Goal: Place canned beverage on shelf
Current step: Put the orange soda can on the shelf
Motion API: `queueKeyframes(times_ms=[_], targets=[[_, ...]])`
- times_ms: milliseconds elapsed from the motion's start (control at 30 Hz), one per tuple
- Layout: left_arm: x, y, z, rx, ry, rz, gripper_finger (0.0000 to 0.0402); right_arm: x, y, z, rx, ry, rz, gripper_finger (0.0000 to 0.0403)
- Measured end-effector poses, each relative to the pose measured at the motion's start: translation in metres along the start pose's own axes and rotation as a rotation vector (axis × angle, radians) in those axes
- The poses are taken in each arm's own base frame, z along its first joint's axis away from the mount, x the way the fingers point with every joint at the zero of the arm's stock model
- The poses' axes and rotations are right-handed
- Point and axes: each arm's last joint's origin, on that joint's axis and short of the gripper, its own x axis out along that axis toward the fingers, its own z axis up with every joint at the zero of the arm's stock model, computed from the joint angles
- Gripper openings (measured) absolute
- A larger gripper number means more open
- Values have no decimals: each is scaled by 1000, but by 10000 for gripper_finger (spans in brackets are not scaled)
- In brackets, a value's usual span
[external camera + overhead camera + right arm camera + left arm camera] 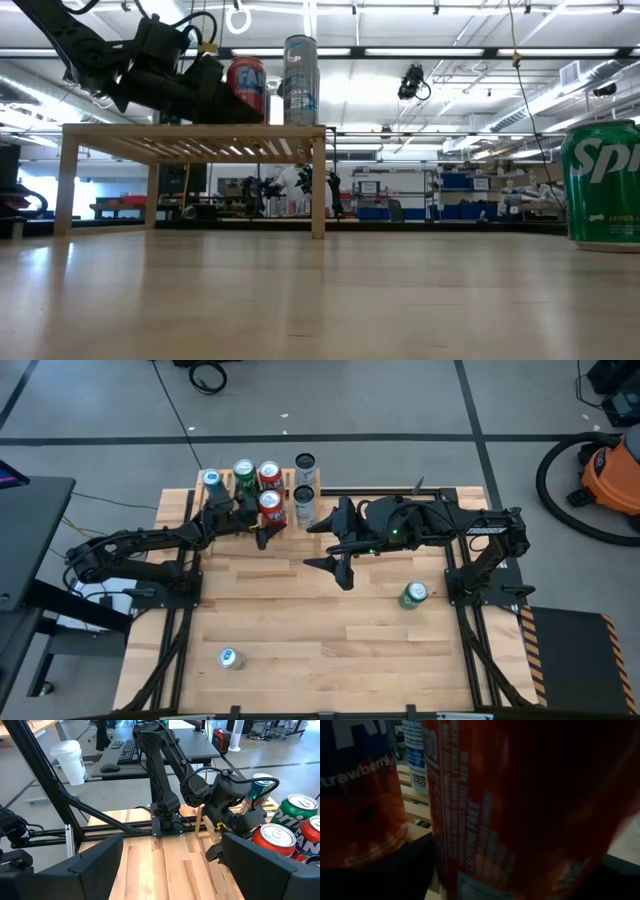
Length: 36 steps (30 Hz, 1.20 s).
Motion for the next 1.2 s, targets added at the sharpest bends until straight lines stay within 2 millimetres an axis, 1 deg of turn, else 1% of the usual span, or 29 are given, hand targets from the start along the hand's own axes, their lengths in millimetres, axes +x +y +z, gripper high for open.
queueKeyframes(times_ms=[200, 333, 533, 900, 1200], targets=[[-4, -1, 3, 1, -7, 8, 365, 0, 0, 0, 0, -1, 0, 348], [-11, -2, 6, -2, -2, 40, 365, 0, 0, 0, 0, -2, -1, 348], [-21, -6, 14, 10, -24, 38, 365, 0, 0, 0, 0, -2, 0, 348], [-26, -18, 18, 24, -27, -12, 365, 0, 0, 0, 1, -2, 0, 348], [-34, -19, 27, 50, -83, 18, 365, 0, 0, 0, 0, -2, 0, 348]])
